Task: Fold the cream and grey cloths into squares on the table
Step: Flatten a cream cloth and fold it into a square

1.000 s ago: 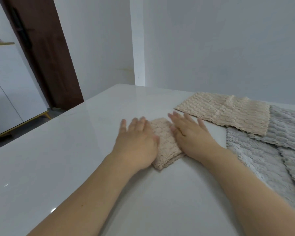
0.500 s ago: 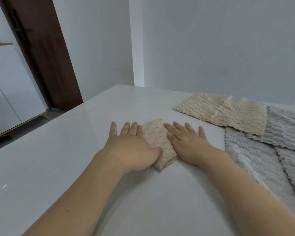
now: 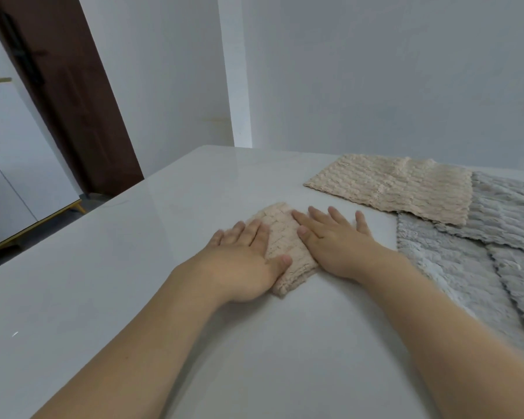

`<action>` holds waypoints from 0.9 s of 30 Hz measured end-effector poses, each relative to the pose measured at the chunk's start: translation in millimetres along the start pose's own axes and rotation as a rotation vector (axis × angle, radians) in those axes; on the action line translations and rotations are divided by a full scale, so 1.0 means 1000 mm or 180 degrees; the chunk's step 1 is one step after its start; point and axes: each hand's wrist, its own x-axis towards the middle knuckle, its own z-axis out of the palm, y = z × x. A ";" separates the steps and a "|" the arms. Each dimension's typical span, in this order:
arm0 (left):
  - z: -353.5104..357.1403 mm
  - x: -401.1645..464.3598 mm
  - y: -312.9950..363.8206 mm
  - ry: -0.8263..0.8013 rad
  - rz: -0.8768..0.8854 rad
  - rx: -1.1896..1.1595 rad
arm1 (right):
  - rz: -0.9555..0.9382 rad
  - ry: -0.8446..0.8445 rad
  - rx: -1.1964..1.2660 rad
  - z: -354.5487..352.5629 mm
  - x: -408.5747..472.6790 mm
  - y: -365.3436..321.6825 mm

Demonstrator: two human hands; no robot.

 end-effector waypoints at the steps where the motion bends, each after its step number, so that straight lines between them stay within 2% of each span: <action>1: 0.000 0.001 -0.003 -0.0082 -0.0077 0.0041 | 0.0176 -0.0049 0.0002 -0.001 -0.001 0.005; 3: -0.004 0.003 -0.013 -0.0080 -0.0300 0.0047 | 0.0524 0.0000 -0.0044 -0.003 -0.003 0.013; 4: -0.006 0.003 -0.017 0.0078 -0.0391 0.0027 | 0.0622 0.0160 -0.0183 -0.004 -0.004 0.014; 6: -0.005 0.007 -0.021 0.0711 -0.0491 -0.0027 | 0.0600 0.0714 -0.0471 -0.005 -0.004 0.009; 8: -0.002 0.012 -0.018 0.1213 -0.0512 -0.0183 | 0.0577 0.0986 -0.0325 -0.011 -0.005 -0.001; 13: -0.001 0.025 -0.024 0.0999 -0.0517 -0.1516 | 0.0667 0.0409 0.0068 -0.021 -0.003 -0.008; 20: -0.002 0.031 -0.033 0.1080 -0.0269 -0.3364 | 0.0019 0.0749 0.2949 -0.019 -0.005 -0.009; 23: 0.001 0.031 -0.029 0.1087 0.0063 -0.3642 | 0.0252 0.0749 0.4575 -0.018 -0.005 -0.009; 27: 0.004 0.032 -0.024 0.1573 0.0107 -0.4210 | 0.0473 0.0690 0.6109 -0.015 0.003 -0.015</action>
